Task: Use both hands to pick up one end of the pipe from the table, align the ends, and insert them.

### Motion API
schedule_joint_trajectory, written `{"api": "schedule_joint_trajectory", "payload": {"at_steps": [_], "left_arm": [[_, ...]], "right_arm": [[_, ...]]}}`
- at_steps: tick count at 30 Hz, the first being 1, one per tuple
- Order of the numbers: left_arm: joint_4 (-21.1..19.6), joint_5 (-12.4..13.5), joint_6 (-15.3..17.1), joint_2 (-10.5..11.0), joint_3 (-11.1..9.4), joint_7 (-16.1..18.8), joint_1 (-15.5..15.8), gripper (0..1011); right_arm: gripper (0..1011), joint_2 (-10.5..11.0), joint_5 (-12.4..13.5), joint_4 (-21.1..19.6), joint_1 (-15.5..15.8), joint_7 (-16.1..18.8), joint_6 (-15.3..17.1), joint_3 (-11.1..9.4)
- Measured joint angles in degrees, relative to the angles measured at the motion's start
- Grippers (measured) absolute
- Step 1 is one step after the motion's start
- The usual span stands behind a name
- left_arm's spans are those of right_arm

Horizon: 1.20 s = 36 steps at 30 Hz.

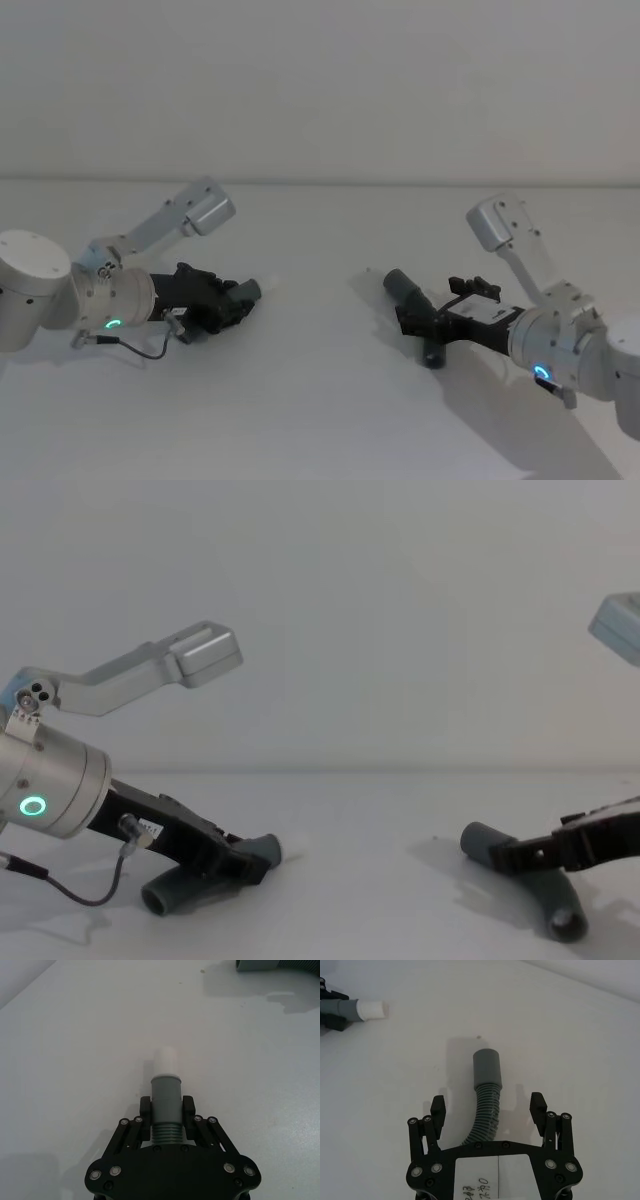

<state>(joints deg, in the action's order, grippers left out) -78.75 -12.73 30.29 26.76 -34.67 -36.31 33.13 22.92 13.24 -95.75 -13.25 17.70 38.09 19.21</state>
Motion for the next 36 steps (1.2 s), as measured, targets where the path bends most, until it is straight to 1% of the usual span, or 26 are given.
{"api": "schedule_joint_trajectory", "payload": {"at_steps": [13, 33, 36], "left_arm": [[0.0, 0.0, 0.0, 0.0, 0.0, 0.0, 0.0, 364], [0.0, 0.0, 0.0, 0.0, 0.0, 0.0, 0.0, 364], [0.0, 0.0, 0.0, 0.0, 0.0, 0.0, 0.0, 364]], "right_arm": [[1001, -1.1, -0.4, 0.8, 0.1, -0.1, 1.9, -0.3], [1001, -2.1, -1.3, 1.4, 0.0, -0.5, 3.5, -0.6], [964, -2.2, -1.4, 1.5, 0.0, -0.5, 3.6, -0.6]]}}
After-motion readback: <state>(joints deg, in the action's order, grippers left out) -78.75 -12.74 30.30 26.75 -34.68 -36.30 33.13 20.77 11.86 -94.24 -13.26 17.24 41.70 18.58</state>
